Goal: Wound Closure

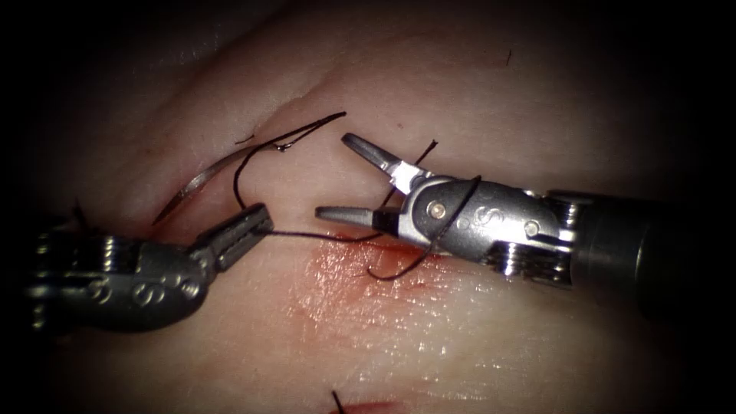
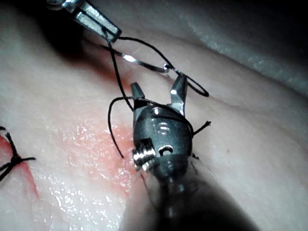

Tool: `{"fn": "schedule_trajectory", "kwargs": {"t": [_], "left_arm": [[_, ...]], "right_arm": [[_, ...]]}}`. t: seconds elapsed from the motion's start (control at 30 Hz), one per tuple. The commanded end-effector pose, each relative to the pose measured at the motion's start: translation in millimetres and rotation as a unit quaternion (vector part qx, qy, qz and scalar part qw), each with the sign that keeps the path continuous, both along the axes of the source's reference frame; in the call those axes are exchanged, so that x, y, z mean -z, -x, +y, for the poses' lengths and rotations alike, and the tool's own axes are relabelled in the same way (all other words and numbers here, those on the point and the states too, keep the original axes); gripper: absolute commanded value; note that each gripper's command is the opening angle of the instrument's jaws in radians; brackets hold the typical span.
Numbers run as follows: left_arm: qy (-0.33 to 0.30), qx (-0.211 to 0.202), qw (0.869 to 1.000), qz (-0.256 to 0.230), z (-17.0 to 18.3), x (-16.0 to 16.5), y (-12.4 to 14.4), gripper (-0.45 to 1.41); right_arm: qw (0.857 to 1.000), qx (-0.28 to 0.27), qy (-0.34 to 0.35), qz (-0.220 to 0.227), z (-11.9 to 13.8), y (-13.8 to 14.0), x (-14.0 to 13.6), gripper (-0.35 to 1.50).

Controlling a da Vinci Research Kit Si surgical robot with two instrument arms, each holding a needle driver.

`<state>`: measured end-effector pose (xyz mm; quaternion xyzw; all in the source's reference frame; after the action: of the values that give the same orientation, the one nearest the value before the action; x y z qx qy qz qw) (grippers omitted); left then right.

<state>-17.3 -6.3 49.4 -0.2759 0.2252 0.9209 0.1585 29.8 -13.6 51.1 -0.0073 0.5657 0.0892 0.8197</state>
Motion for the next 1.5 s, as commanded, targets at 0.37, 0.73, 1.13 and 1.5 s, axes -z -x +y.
{"fn": "schedule_trajectory", "kwargs": {"t": [0.37,0.73,1.13,1.5], "left_arm": [[0.012,-0.021,1.000,0.009,5.3,-1.1,2.0,-0.45],[-0.007,-0.074,0.997,0.010,6.8,-6.0,4.0,-0.45],[-0.026,-0.121,0.992,0.016,5.9,-12.0,3.7,-0.45],[-0.034,-0.131,0.991,0.011,2.7,-14.9,3.2,-0.45]], "right_arm": [[0.996,0.077,-0.025,0.048,-1.8,-2.2,-1.2,0.61],[0.982,0.135,-0.053,0.121,-2.6,-3.3,-1.9,0.15],[0.954,0.118,-0.104,0.254,-2.4,-3.0,-0.9,0.05],[0.934,0.046,-0.115,0.335,-0.8,-1.3,0.6,0.04]]}}
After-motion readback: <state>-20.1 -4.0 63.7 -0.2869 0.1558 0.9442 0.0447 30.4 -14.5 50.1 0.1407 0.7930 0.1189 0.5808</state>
